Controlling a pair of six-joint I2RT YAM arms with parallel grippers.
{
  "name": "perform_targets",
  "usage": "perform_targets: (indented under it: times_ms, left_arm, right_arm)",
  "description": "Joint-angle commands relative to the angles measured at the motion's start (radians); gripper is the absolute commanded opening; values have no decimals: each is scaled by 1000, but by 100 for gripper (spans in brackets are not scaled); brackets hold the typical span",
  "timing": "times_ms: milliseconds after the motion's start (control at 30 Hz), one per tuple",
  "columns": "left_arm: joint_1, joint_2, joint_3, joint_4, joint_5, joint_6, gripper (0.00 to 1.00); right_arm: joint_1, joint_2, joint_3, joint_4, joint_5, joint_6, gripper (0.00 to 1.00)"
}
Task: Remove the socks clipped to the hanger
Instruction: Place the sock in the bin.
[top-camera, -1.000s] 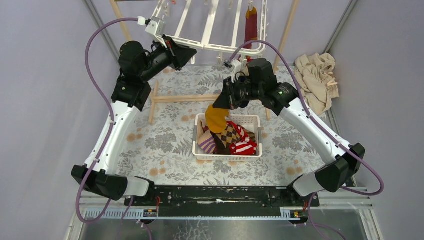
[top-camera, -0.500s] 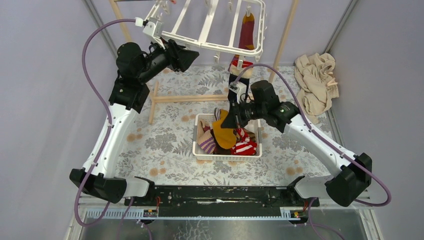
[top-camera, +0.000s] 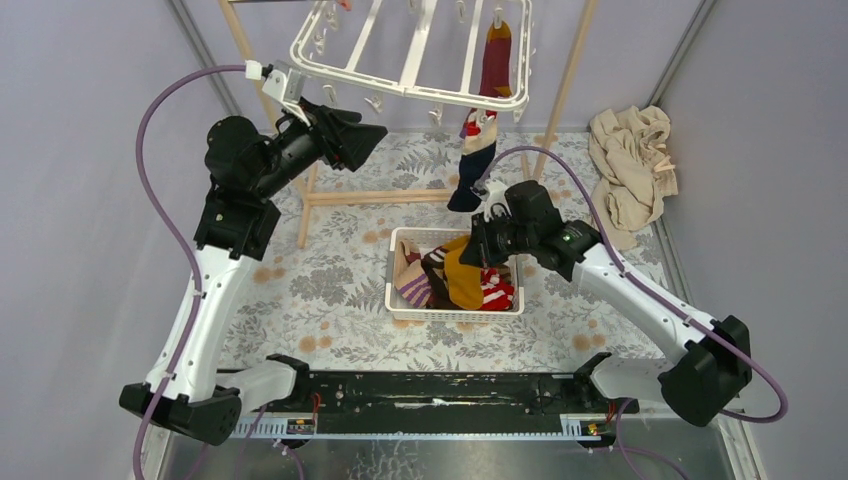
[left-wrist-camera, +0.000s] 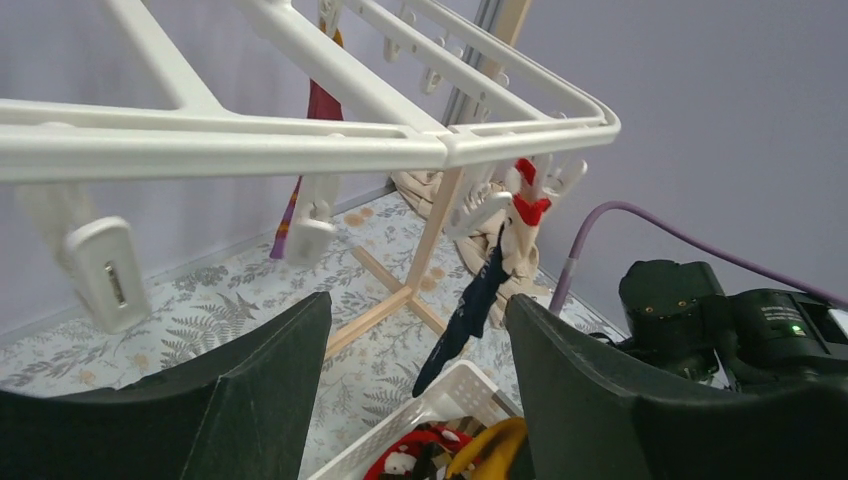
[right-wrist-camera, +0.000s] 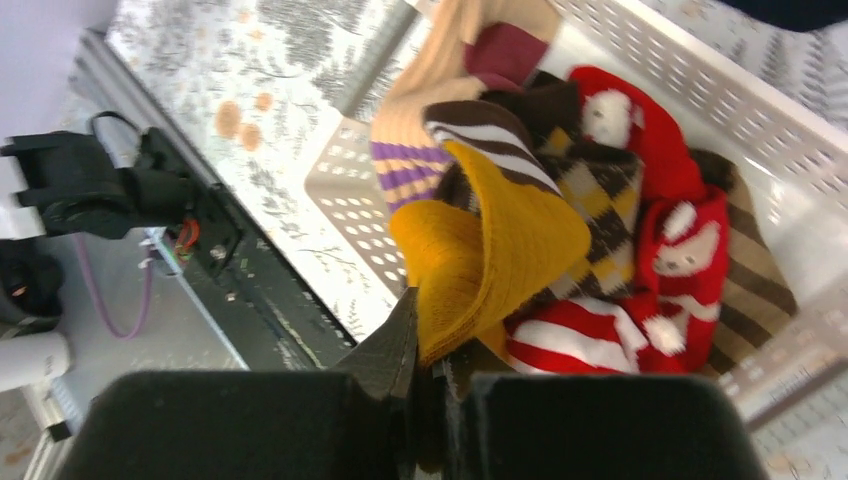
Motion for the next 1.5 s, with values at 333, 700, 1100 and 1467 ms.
perform_targets:
  times_ms: [333,700,1100,1467]
  left_arm:
    - [7,-204,-140,-25,7,-76,74]
    - [6,-284,-225,-47,22,-108,74]
    - [4,-335,-296,-94,59,-98,74]
    - [1,-337,-332,-124,51,-81,74]
  right_arm:
    - [-3,-131,-204,-34,422,29,0]
    - [-5,-13,-227,12,597,-3,12]
    - [-6,-57,-139,1,561,-49,63]
    - [47,-89,-82,11,442,-42,64]
